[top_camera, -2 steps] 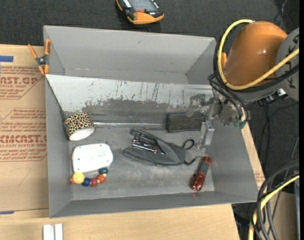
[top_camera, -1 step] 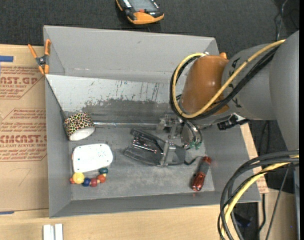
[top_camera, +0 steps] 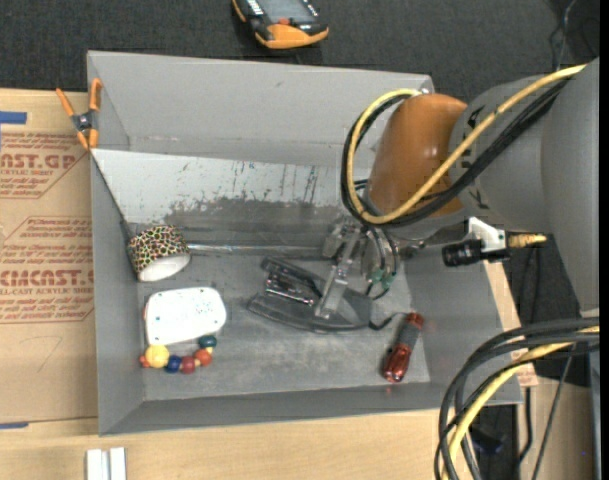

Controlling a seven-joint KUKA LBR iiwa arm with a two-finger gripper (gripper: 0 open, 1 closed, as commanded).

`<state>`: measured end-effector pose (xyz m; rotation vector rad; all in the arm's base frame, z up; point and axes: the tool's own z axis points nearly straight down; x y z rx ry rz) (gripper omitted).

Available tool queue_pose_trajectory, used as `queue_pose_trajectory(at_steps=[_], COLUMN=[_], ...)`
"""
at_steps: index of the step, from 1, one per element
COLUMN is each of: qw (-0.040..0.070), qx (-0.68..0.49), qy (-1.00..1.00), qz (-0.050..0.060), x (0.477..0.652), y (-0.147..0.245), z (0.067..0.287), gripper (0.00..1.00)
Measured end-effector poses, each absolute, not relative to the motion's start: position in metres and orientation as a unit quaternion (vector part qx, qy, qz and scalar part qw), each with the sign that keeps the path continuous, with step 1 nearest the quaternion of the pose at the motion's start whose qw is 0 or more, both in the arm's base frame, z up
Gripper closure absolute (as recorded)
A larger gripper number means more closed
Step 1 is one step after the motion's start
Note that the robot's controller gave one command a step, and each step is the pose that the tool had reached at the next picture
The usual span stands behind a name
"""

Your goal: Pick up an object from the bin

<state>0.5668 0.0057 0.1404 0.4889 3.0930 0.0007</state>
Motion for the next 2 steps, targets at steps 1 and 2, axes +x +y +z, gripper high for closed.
queue_pose_trajectory(at_steps=[1, 2], qw=[-0.002, 0.008], qx=[0.212, 0.229], qy=[0.977, 0.973], qz=[0.002, 0.001], x=[0.563, 0.555], y=[0.029, 0.012], z=[0.097, 0.07], gripper=[0.0, 0.0])
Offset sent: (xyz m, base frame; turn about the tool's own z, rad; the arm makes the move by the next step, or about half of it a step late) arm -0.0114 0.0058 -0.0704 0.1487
